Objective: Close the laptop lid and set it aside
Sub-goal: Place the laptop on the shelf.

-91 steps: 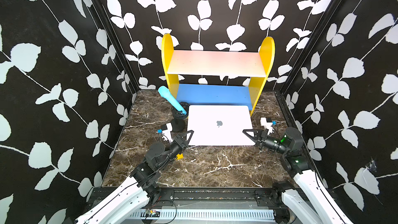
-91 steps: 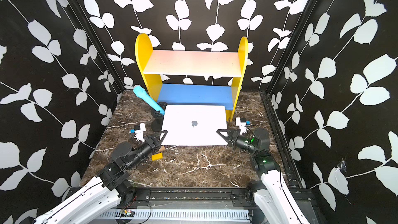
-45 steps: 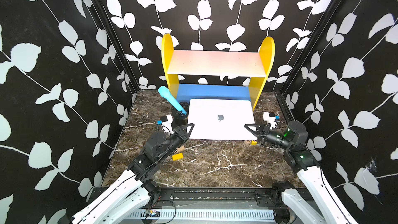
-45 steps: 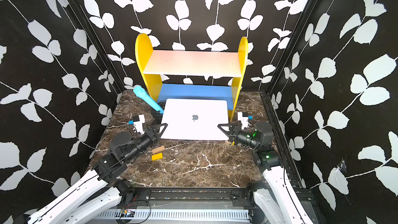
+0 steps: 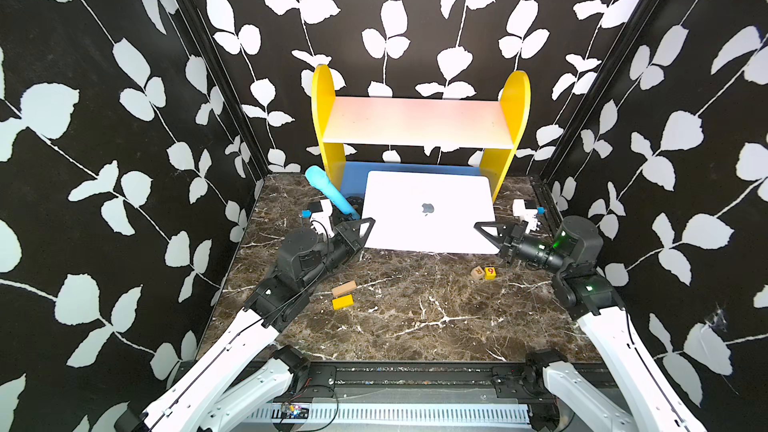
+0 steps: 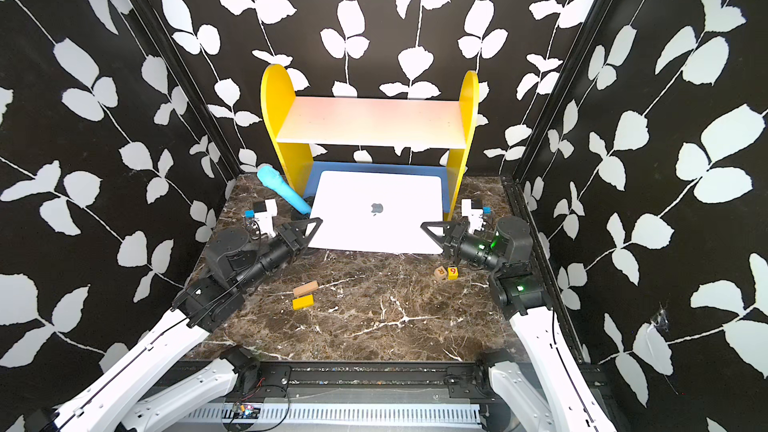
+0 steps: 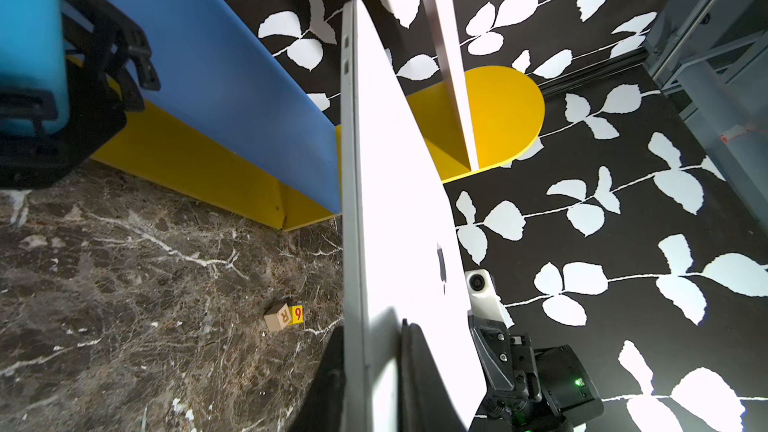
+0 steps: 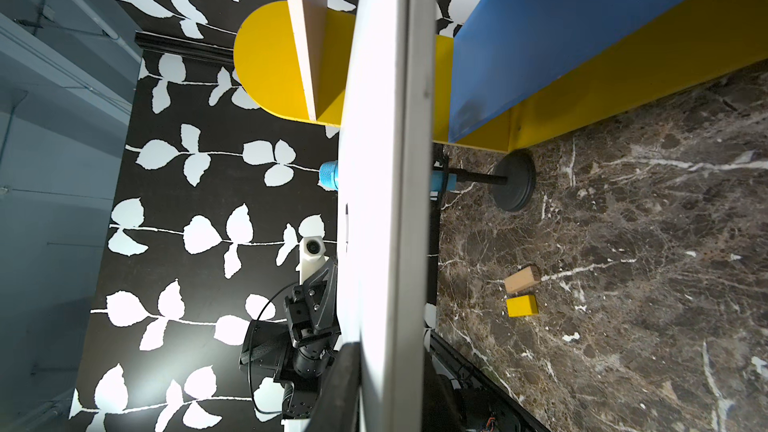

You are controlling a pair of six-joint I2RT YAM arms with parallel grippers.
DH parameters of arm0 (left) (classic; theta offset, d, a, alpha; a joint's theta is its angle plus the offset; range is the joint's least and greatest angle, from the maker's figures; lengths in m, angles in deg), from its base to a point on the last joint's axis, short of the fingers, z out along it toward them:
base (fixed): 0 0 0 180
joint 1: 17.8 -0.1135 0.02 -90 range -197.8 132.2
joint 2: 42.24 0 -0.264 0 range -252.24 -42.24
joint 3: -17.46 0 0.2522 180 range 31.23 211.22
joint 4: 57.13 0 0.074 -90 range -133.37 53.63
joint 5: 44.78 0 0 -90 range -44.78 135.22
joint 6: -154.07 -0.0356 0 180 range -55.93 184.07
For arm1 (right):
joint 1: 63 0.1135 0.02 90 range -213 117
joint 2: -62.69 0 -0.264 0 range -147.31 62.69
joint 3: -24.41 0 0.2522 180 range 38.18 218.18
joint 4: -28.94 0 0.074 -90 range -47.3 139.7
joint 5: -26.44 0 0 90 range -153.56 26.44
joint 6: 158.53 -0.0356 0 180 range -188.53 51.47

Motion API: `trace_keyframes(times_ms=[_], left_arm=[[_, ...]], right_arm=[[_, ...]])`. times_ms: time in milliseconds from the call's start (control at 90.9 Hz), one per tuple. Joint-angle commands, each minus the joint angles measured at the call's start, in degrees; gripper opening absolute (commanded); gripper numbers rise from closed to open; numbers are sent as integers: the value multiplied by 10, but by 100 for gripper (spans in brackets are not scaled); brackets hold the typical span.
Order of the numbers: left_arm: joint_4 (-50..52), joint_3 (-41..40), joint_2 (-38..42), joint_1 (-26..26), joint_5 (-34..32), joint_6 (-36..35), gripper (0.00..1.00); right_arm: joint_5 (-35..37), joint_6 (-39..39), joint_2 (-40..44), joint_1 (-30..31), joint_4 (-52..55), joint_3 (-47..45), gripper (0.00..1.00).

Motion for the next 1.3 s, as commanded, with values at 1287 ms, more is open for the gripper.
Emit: trace_keyframes(times_ms=[1287], left_arm=[[-10, 345, -258, -94, 158, -123, 0]], right_arm=[[6, 123, -295, 79, 27, 403, 0]])
